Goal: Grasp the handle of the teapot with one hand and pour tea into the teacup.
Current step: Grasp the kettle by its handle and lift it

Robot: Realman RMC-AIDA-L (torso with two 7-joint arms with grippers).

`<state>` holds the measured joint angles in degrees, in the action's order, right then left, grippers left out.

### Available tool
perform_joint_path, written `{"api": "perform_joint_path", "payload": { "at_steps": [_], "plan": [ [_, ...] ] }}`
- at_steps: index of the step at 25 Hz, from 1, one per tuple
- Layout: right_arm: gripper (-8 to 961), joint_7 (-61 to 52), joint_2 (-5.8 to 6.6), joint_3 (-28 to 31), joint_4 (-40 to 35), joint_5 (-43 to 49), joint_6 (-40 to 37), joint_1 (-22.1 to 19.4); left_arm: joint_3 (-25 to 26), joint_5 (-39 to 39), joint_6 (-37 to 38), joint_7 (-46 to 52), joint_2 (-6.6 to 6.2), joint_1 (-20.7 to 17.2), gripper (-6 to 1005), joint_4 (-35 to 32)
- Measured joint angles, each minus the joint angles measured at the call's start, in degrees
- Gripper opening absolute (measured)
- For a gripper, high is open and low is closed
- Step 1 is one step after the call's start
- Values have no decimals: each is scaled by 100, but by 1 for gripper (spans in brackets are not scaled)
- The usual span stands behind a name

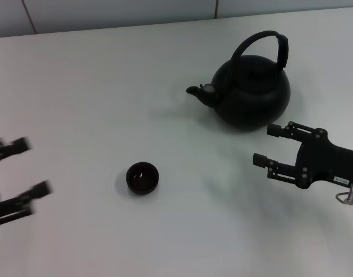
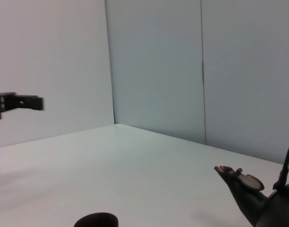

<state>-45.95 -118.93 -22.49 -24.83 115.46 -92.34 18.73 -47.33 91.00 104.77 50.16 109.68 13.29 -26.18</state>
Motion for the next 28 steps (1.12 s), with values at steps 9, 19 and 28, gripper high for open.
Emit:
{"api": "perform_joint_path", "payload": {
  "at_steps": [9,19,28],
  "plan": [
    [725,16,-6,-1,26,-6,-9,95,178,227,223,-107,-108,-355,862,-124],
    [724,21,-16,-1,68,-6,3,91,233,1207,-278,-555,132,-337,862,-352],
    [724,549,-23,7,539,-625,-60,-119,203,1323,-387,-571,152,-316,862,-405]
  ]
}}
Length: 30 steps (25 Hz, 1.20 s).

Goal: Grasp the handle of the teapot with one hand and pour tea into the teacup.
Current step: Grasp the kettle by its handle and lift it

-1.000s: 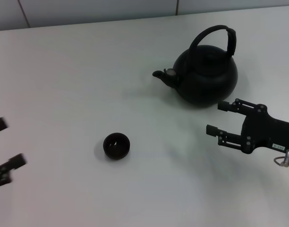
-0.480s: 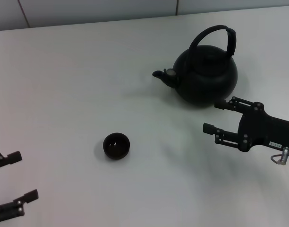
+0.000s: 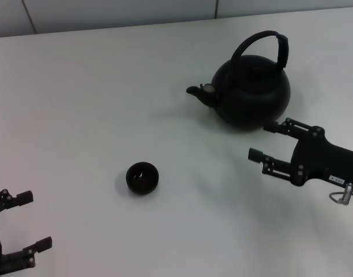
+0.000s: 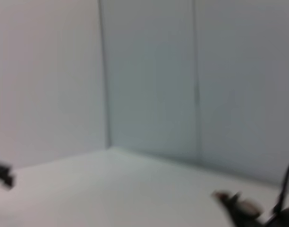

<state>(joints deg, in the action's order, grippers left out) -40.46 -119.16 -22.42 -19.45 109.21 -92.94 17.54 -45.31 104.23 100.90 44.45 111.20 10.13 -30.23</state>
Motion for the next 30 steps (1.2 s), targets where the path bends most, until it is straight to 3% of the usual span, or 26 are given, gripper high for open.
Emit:
{"api": "perform_joint_path", "payload": {
  "at_steps": [3,4,6,7,12,30],
  "plan": [
    [724,473,-1,0,291,-518,4,-139,-2,5,-35,0,13,-1,862,0],
    [725,989,-1,6,661,-1202,42,-287,-2,5,-42,0,16,-2,862,0],
    [725,1198,-4,8,818,-1505,56,-347,6,5,-48,1,20,-3,862,0],
    [725,1698,-10,12,1208,-2273,108,-427,12,5,-50,1,22,-3,862,1],
    [724,2381,-17,12,1757,-3413,405,-363,37,5,-96,32,41,-3,862,48],
    [723,2181,8,9,1691,-3459,2088,743,145,-23,-97,39,133,-3,862,53]
  ]
}}
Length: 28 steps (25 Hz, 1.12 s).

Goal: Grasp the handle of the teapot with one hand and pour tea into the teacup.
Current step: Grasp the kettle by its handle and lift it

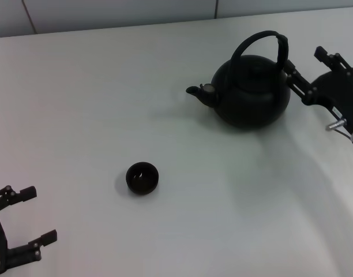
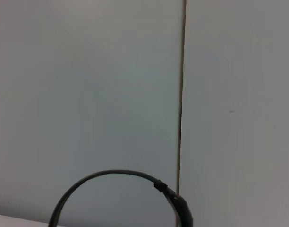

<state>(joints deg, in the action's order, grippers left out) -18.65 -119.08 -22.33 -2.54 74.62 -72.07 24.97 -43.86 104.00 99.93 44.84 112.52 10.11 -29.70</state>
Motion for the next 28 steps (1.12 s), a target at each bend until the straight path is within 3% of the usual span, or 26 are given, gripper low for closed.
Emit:
{"api": "perform_joint_path", "payload": {
  "at_steps": [12,24,28],
  "plan": [
    [719,-970,8,-246,-310,76,756,395,58,-14,0,15,6,0,862,0],
    [716,-1202,8,-360,-327,81,1007,457,165,-21,33,25,5,18,862,0],
    [577,-1210,8,-360,-328,81,1013,456,184,-21,35,25,5,18,862,-2]
  ]
}}
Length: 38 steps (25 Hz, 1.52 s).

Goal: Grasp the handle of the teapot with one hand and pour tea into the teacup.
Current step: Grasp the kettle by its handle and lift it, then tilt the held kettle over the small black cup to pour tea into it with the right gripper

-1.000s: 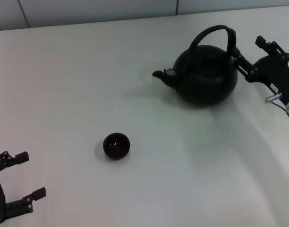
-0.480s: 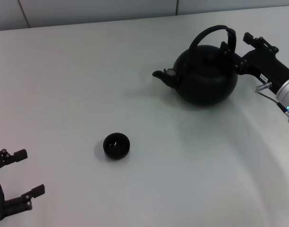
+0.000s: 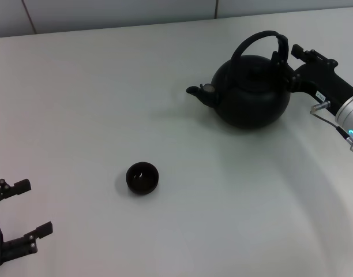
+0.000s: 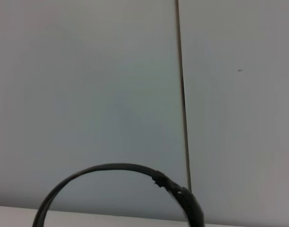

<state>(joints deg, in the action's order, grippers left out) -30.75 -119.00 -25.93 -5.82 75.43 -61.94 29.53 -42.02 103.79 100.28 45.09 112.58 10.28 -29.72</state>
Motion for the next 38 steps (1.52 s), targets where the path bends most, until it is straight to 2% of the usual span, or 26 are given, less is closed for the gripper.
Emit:
{"api": "perform_joint_path", "payload": {
  "at_steps": [15,23,29,33,38],
  "plan": [
    [101,4,0,-9,-31,9,-47,51,0,7,-27,8,5,36,862,2],
    [95,-361,6,-58,-268,19,-65,157,0,19,-34,9,17,44,862,2],
    [95,-841,18,-490,-572,69,-60,233,0,36,-28,9,26,44,862,7],
    [95,-909,18,-607,-580,69,-65,270,0,36,-21,9,26,44,862,11],
    [94,-990,8,-1022,-561,69,-74,384,-8,36,-6,9,37,43,862,12]
  ]
}}
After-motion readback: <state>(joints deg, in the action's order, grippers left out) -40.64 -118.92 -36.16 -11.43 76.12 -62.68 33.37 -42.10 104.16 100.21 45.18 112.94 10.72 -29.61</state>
